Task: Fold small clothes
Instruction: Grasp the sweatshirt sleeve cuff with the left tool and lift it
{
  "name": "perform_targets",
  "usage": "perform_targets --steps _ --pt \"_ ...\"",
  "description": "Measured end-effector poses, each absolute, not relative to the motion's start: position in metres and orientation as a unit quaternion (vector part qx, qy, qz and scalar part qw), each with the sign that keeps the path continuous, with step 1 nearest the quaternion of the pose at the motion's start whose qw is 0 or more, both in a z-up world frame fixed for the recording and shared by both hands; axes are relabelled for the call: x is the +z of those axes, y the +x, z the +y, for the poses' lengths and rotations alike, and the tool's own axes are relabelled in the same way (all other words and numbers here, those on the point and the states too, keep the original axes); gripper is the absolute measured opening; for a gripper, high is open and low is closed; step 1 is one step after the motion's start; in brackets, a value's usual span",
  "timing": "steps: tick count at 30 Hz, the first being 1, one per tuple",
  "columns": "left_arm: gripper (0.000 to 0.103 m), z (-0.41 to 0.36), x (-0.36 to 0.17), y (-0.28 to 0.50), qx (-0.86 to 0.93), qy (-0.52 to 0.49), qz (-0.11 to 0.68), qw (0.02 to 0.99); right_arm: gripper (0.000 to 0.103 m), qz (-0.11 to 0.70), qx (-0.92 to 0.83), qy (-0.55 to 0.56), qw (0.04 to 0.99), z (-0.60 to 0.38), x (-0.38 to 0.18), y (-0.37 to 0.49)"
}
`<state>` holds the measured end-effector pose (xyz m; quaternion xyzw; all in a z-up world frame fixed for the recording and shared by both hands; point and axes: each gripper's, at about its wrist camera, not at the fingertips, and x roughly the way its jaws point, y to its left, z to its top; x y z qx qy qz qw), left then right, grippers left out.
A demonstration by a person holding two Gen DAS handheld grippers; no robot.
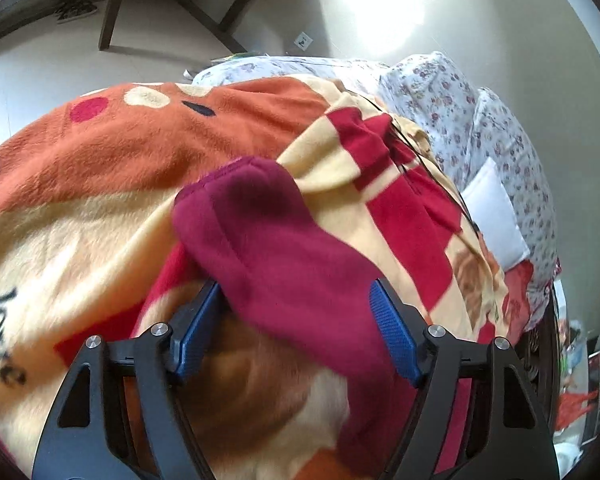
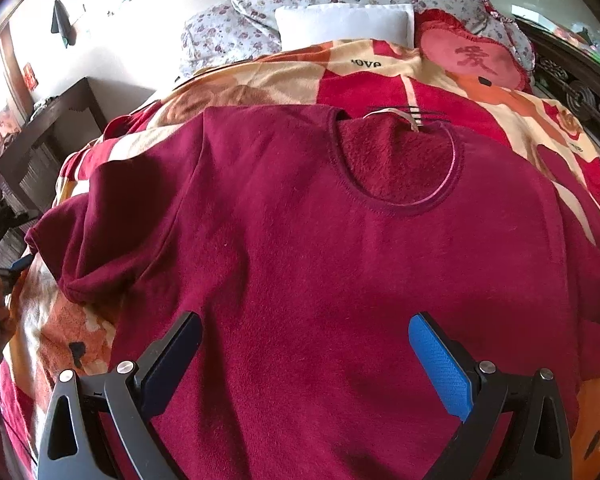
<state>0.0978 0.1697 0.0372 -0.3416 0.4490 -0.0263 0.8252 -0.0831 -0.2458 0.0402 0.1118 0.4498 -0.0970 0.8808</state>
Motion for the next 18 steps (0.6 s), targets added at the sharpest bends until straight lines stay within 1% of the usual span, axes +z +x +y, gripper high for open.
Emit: perform_targets --steps 1,2,3,4,5,6,7,9,13,18 --pt "0.069 0.172 0.035 0.101 -0.024 -0.342 0.448 0.826 0.102 0.451 -0.097 0.112 0.880 -0.246 0.039 -0.083" --pt "0.061 0.173 0.033 0.104 -0.022 -0.340 0.448 0.827 0.102 0.452 -0.096 0.112 0.880 -0.246 0.039 -0.082" --pt "0.051 0.172 0.031 0.108 -0.020 -0.335 0.449 0.828 0.102 0.453 -0.096 0.112 0.879 -0.246 0.038 -0.082" --pt "0.044 0.171 0.030 0.109 -0.021 -0.331 0.449 0.830 0.102 0.452 -0.095 0.113 0.879 -0.246 0.038 -0.082" --pt "0.029 0.170 0.030 0.112 -0.024 -0.323 0.450 0.832 0.102 0.452 -0.095 0.113 0.879 -0.247 0.038 -0.082" --pt "0.020 0.169 0.029 0.113 -0.025 -0.317 0.452 0.833 0.102 0.452 -0.095 0.114 0.879 -0.247 0.038 -0.082" --pt "0.018 0.170 0.030 0.113 -0.026 -0.317 0.451 0.834 0.102 0.452 -0.096 0.115 0.879 -0.248 0.038 -0.082" --pt "0.010 0.171 0.037 0.109 -0.031 -0.316 0.442 0.839 0.102 0.451 -0.096 0.118 0.879 -0.250 0.037 -0.083" --pt "0.008 0.162 0.072 0.095 -0.059 -0.297 0.405 0.863 0.102 0.448 -0.098 0.127 0.879 -0.255 0.038 -0.085" --pt "0.008 0.120 0.137 0.069 -0.144 -0.275 0.355 0.882 0.102 0.437 -0.104 0.138 0.883 -0.264 0.045 -0.092"
